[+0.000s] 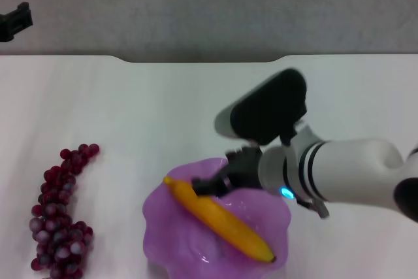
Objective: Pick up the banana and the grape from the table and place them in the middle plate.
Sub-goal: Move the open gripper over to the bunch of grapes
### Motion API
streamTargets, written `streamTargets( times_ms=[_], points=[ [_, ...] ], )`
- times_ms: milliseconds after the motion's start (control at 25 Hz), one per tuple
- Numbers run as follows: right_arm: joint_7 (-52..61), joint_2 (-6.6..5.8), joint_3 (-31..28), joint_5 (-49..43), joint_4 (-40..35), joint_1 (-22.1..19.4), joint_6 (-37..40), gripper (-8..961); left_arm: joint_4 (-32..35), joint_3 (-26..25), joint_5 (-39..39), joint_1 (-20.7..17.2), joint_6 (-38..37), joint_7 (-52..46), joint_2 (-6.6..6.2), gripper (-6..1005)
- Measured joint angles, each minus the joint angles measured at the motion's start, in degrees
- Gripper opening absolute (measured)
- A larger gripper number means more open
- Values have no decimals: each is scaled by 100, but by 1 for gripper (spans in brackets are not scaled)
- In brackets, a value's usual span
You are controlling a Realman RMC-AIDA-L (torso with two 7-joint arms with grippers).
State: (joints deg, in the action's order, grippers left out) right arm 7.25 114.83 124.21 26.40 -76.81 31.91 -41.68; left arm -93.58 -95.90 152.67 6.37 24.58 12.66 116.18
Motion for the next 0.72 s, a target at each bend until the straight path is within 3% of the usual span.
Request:
streamTargets(
  times_ms=[240,720],
  points=[
    [-244,3,-874,-272,-621,-563,495,861,7,142,0,31,-11,7,0,871],
    [-261,21,-3261,-530,-507,-1829,1109,857,1,365,0,106,99,25,-13,871]
  ],
)
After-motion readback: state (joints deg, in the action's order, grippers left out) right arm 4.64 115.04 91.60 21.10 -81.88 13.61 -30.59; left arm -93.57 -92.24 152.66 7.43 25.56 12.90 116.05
